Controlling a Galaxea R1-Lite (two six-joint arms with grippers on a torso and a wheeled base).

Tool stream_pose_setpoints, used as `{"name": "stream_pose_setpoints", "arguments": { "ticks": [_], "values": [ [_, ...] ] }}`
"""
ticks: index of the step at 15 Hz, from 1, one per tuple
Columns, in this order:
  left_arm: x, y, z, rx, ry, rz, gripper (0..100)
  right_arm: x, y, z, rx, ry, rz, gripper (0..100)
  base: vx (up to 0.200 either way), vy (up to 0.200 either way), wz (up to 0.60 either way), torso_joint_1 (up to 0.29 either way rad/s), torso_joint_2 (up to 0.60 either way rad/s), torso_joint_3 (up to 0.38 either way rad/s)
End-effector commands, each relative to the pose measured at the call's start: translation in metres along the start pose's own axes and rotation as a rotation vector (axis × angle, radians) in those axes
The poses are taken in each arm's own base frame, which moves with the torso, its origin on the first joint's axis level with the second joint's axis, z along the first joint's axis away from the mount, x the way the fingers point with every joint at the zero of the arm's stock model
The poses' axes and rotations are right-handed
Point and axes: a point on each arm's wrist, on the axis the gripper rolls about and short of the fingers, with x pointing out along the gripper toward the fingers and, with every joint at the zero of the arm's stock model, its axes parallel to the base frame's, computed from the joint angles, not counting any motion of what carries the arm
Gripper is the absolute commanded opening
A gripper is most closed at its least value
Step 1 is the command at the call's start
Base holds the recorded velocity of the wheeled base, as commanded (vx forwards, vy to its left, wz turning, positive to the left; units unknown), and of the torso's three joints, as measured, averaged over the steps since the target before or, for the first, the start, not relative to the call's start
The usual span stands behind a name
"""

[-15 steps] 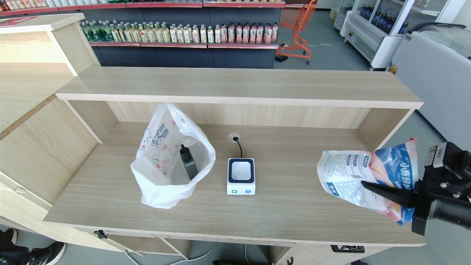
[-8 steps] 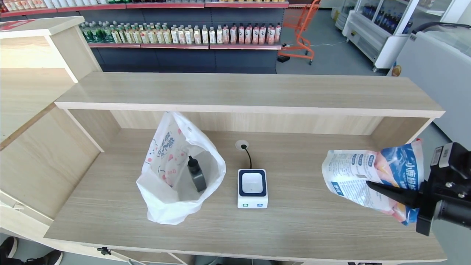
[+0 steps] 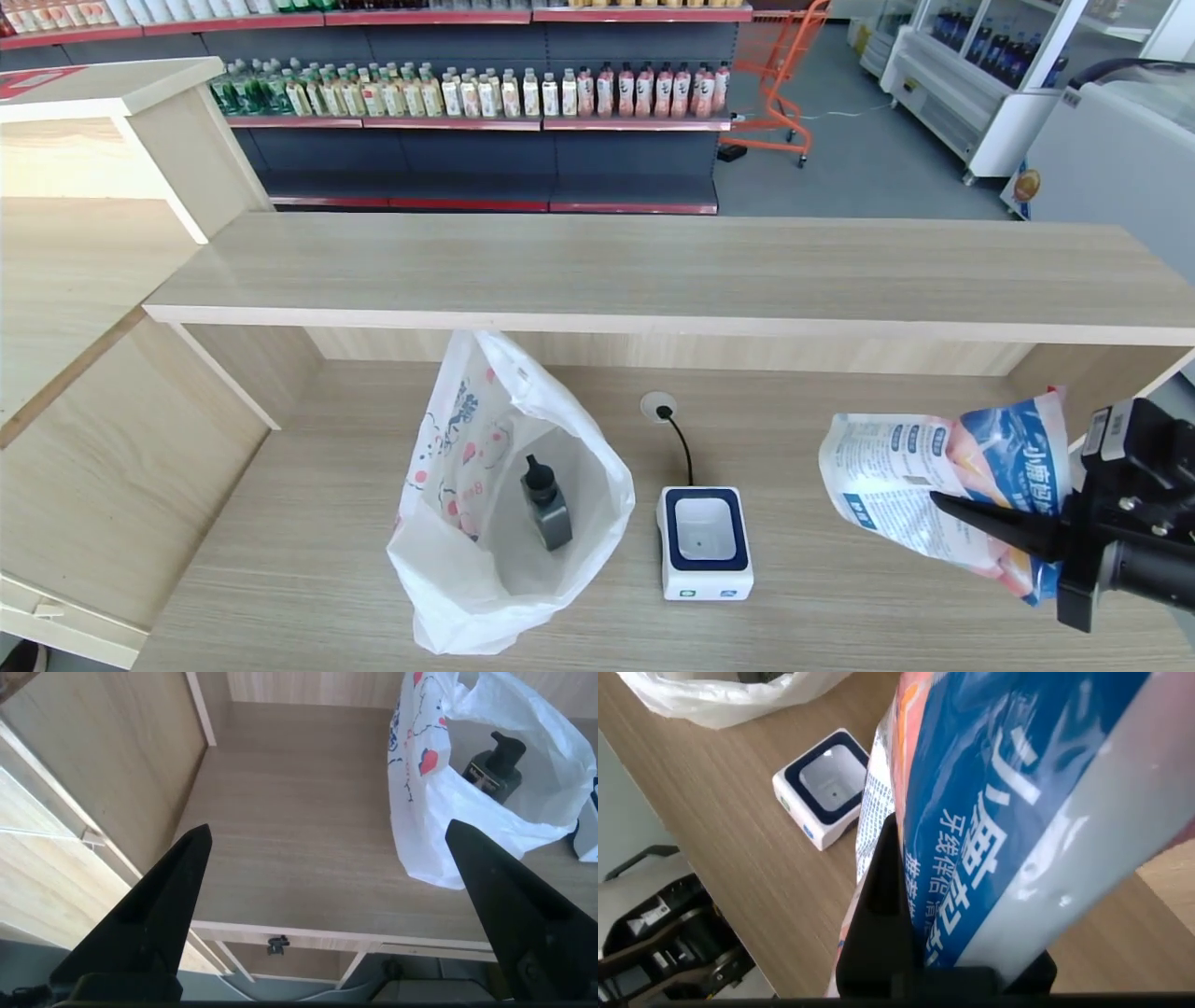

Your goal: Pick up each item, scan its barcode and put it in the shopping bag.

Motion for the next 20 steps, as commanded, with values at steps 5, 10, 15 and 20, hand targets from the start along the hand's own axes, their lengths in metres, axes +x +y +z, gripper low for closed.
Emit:
{"name": "stream_pose_setpoints", "arguments": {
  "ticks": [5,10,15,20],
  "values": [
    [0.000,0.000,0.000,-0.001,0.000,0.000,100,0.010,0.013,-0.024,-0.074,0.081,0.092,0,0.000,0.000,0.00,0.000,0.00,0.000],
    [0.000,0.000,0.000,-0.001,0.000,0.000,100,0.050,0.003,-0.026,-0.331,-0.021,0.269,0,0.000,0.000,0.00,0.000,0.00,0.000],
    [0.000,0.000,0.000,-0.001,0.000,0.000,100,0.083,0.003,-0.045,-0.475,-0.089,0.344,0,0.000,0.000,0.00,0.000,0.00,0.000],
    [0.000,0.000,0.000,-0.001,0.000,0.001,100,0.111,0.001,-0.058,-0.527,-0.218,0.373,0,0.000,0.000,0.00,0.000,0.00,0.000]
  ]
}}
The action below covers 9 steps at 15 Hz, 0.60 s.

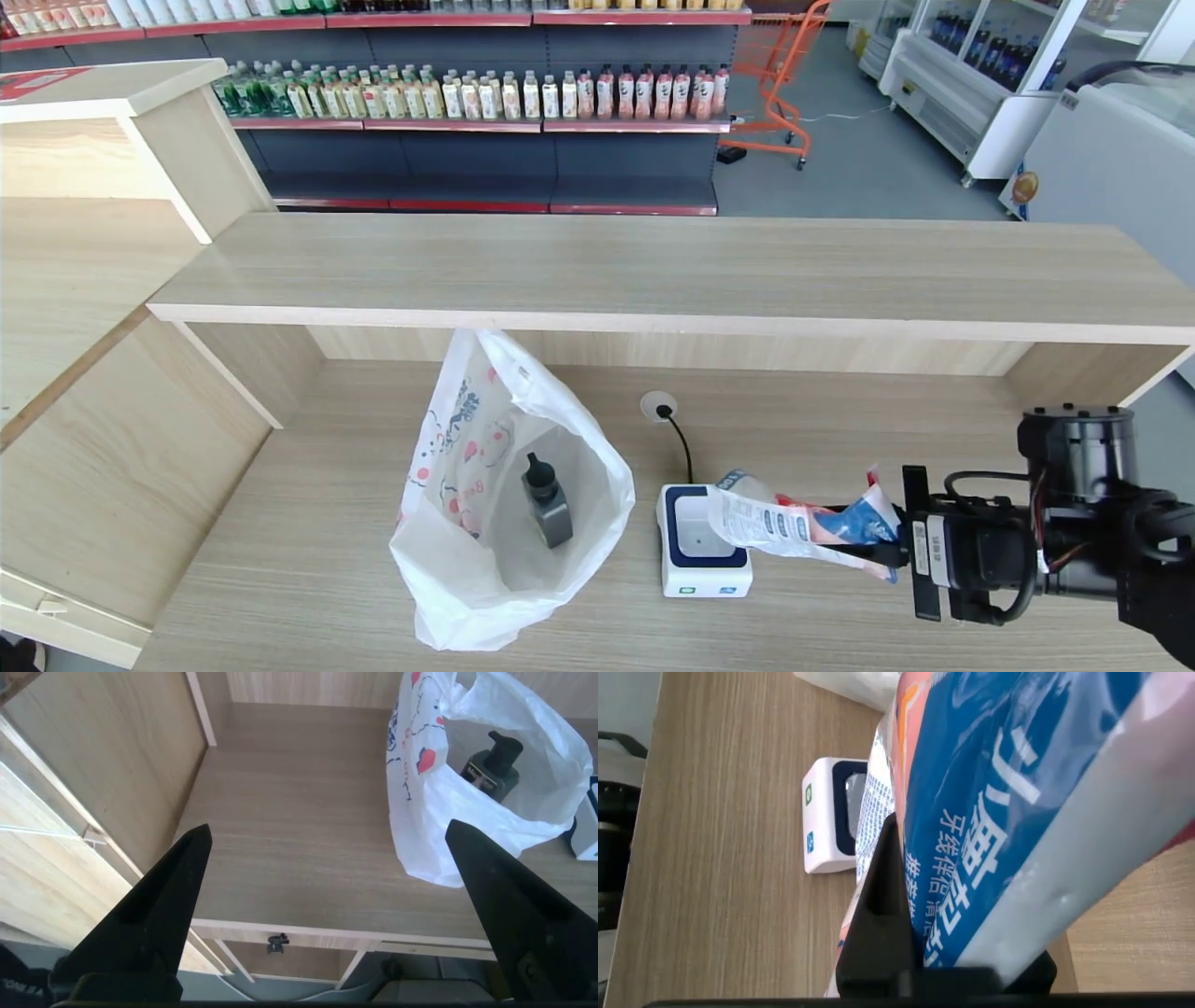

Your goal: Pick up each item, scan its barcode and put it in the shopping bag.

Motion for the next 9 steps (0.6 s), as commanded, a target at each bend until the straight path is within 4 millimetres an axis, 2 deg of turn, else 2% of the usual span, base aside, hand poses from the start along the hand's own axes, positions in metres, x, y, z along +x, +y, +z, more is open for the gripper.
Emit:
{"name": "stream_pose_setpoints", "arguments": {
  "ticks": [1,9],
  "values": [
    [0.000,0.000,0.000,0.000,0.000,0.000,100,0.011,0.005,-0.015,0.016,-0.003,0.031,0,0.000,0.000,0.00,0.000,0.00,0.000],
    [0.000,0.000,0.000,0.000,0.000,0.000,100,0.032,0.009,-0.041,-0.077,-0.109,0.074,0,0.000,0.000,0.00,0.000,0.00,0.000]
  ]
}}
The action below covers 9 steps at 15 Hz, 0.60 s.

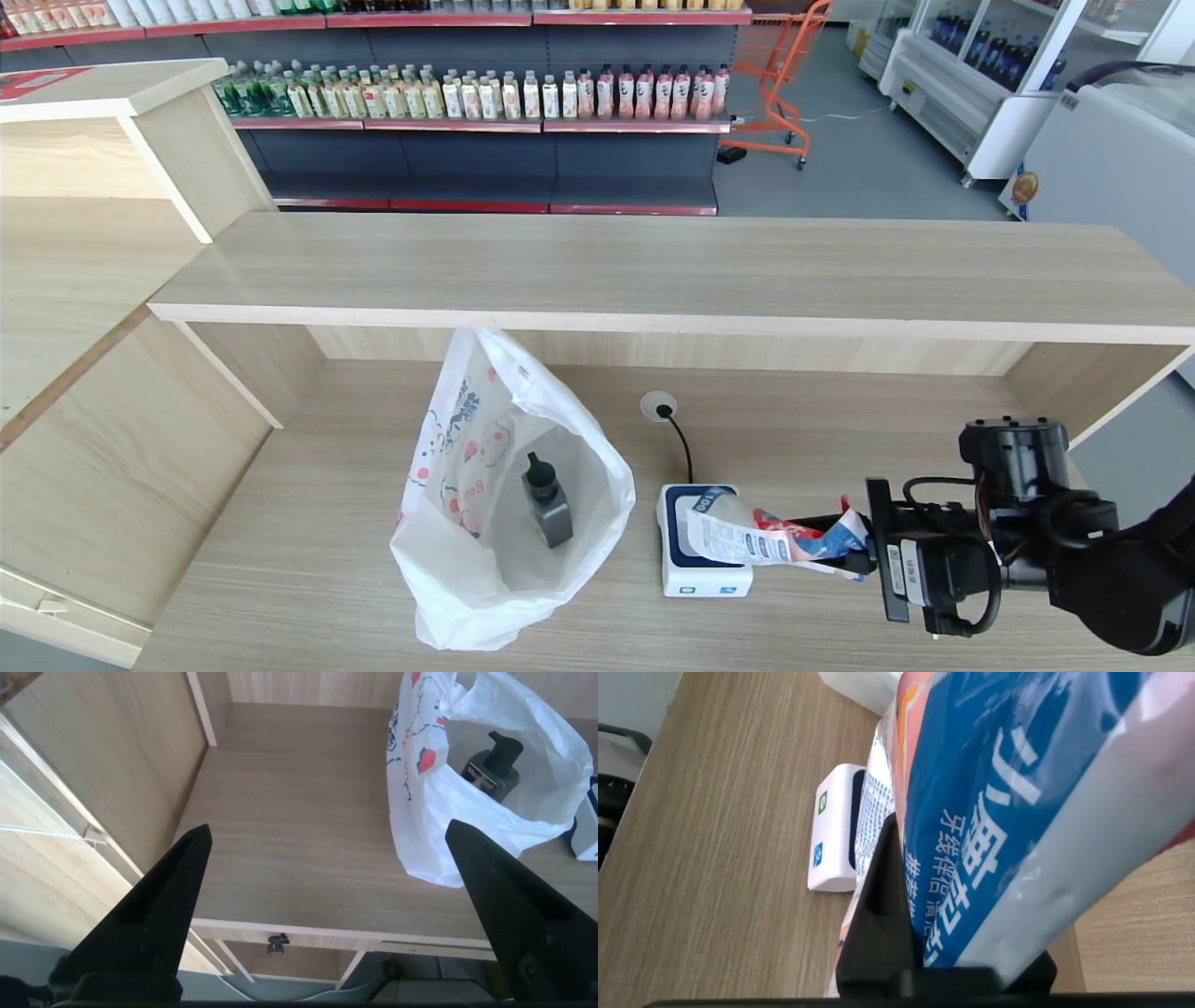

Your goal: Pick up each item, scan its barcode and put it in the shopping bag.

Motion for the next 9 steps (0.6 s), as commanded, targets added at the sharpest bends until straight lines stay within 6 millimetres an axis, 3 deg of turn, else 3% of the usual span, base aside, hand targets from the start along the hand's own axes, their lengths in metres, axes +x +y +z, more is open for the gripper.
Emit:
{"name": "stream_pose_setpoints", "arguments": {
  "ticks": [1,9],
  "values": [
    [0.000,0.000,0.000,0.000,0.000,0.002,100,0.008,0.004,-0.013,0.012,0.000,0.014,0,0.000,0.000,0.00,0.000,0.00,0.000],
    [0.000,0.000,0.000,0.000,0.000,0.000,100,0.030,-0.004,-0.038,-0.001,-0.018,0.000,0,0.000,0.000,0.00,0.000,0.00,0.000]
  ]
}}
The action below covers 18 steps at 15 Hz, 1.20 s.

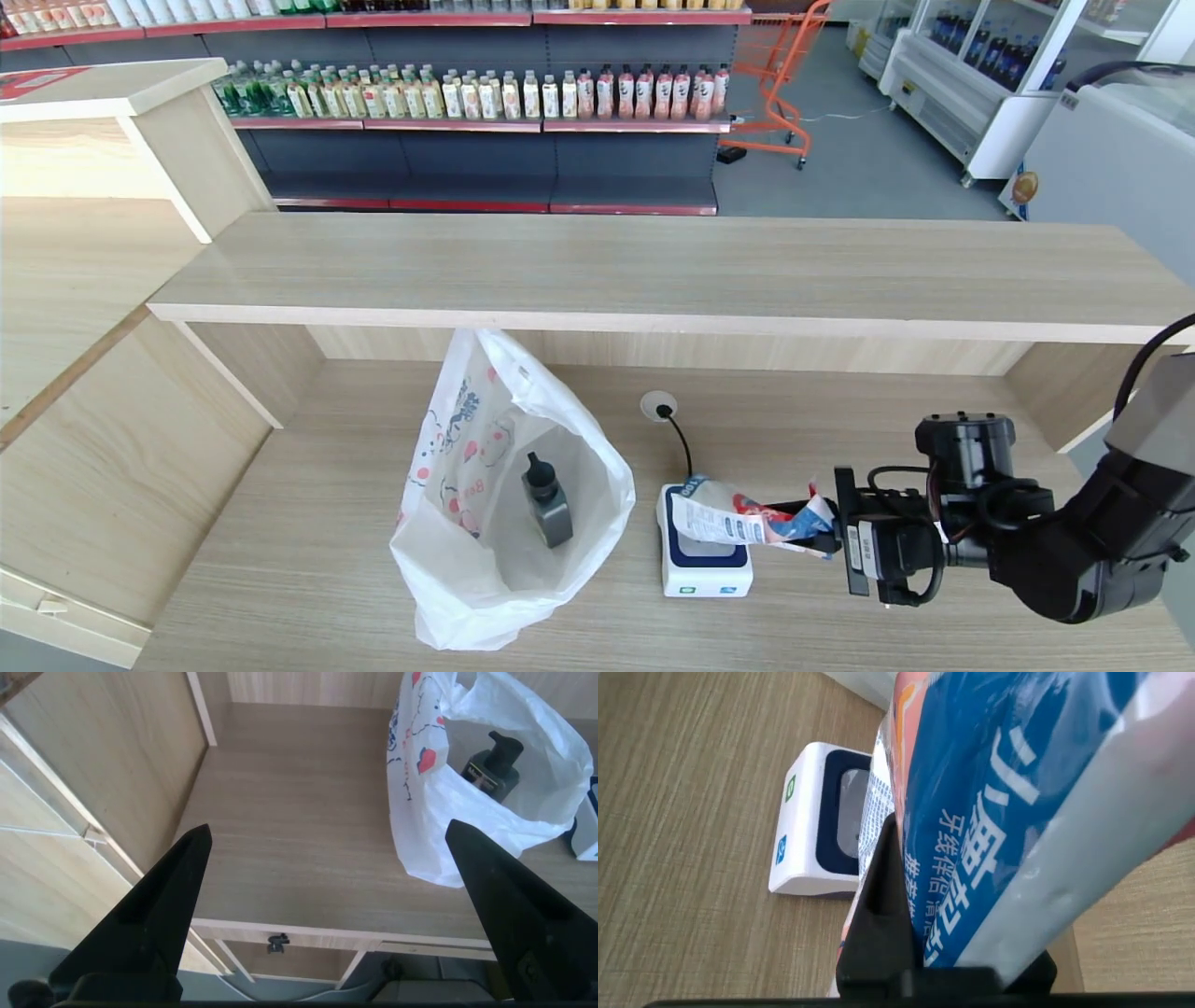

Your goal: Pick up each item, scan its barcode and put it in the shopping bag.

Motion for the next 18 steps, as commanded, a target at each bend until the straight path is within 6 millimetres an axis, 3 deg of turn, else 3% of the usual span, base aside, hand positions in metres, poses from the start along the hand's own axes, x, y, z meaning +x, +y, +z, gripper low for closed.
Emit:
{"name": "stream_pose_setpoints", "arguments": {
  "ticks": [1,6,18],
  "values": [
    [0.000,0.000,0.000,0.000,0.000,0.001,100,0.005,0.002,-0.004,0.025,-0.005,0.010,0,0.000,0.000,0.00,0.000,0.00,0.000],
    [0.000,0.000,0.000,0.000,0.000,0.001,100,0.007,-0.004,0.004,0.119,-0.028,0.005,0,0.000,0.000,0.00,0.000,0.00,0.000],
    [0.000,0.000,0.000,0.000,0.000,0.001,100,0.025,0.000,-0.006,0.112,-0.052,0.024,0,0.000,0.000,0.00,0.000,0.00,0.000]
  ]
}}
